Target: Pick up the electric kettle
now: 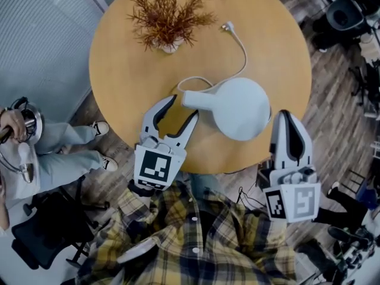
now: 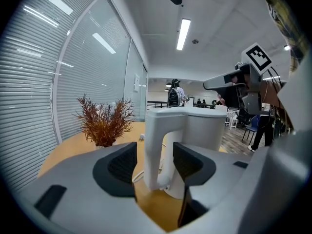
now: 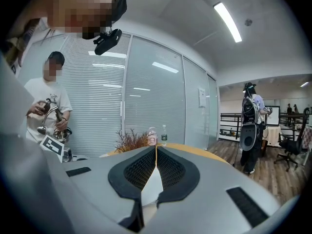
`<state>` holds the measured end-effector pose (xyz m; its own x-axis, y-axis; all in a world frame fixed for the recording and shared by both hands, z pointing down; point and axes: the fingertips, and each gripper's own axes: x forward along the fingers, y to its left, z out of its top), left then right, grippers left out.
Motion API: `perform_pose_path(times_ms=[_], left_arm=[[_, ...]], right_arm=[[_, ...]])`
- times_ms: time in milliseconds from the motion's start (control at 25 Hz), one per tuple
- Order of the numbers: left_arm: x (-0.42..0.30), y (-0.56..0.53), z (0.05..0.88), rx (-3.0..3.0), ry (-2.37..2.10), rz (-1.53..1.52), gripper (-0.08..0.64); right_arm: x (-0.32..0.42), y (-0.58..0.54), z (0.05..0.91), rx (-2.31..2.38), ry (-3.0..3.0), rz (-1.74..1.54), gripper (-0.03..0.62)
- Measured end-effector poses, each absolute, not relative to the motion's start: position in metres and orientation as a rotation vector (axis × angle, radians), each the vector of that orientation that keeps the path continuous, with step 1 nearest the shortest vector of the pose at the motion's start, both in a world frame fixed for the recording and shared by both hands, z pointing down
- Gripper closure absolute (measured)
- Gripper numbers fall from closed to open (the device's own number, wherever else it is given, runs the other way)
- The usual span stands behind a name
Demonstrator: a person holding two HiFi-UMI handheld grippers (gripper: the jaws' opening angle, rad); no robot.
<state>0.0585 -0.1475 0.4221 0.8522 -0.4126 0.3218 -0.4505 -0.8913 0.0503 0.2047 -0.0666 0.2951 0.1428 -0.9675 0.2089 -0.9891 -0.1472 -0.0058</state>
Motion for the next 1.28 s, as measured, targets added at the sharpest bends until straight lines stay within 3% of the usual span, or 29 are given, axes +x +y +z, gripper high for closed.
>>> perform_pose_path(times_ms=[400, 920, 1160, 1280], left_arm=[[0.075, -0.168, 0.438, 2.885, -0.774, 0.431, 0.345], [0.097, -0.184, 0.441, 2.895, -0.852, 0.425, 0.410], [0.103, -0.187, 0.440, 2.905, -0.878, 0.434, 0.488], [0.104, -0.186, 0.440, 2.916, -0.888, 0.441, 0.493]], right_arm=[[0.213, -0.059, 0.311, 2.289, -1.934, 0.295, 0.557], [0.224, -0.049, 0.325, 2.309, -1.920, 0.341, 0.557], [0.231, -0.048, 0.330, 2.313, -1.904, 0.359, 0.557], [0.232, -0.048, 0.331, 2.314, -1.906, 0.362, 0.557]])
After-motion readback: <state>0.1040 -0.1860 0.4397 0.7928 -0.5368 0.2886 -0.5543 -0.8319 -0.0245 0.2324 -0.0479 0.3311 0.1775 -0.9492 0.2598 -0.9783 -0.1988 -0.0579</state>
